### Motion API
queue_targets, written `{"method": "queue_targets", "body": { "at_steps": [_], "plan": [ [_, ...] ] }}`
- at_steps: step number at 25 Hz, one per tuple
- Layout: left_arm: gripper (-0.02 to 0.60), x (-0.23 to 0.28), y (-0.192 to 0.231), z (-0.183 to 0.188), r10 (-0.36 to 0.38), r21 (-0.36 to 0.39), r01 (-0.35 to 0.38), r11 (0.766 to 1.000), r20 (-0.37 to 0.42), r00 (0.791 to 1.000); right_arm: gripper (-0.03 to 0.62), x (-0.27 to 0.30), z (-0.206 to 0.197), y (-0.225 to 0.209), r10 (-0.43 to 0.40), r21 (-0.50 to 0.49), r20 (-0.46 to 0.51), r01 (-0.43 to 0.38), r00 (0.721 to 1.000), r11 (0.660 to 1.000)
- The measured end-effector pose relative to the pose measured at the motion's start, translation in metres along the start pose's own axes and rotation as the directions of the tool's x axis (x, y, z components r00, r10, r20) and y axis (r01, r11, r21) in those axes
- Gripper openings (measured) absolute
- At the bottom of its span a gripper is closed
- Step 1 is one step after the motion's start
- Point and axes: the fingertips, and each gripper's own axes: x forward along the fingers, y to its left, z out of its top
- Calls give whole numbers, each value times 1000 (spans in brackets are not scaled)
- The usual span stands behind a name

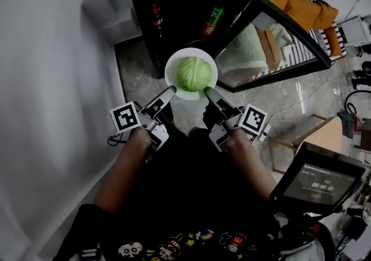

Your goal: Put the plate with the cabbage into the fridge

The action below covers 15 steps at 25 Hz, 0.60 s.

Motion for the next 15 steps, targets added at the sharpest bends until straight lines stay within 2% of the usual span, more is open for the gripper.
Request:
{"method": "queue_targets", "body": {
  "at_steps": [9, 15],
  "plan": [
    [9, -1, 9, -7, 43, 8, -43, 999, 10, 999, 17, -1, 0, -12, 11, 26, -36, -10, 999, 1000],
    [9, -4, 8, -8, 34, 9, -34, 999, 51, 998, 17, 2, -2, -11, 27, 15, -82, -25, 996, 1000]
  ]
}}
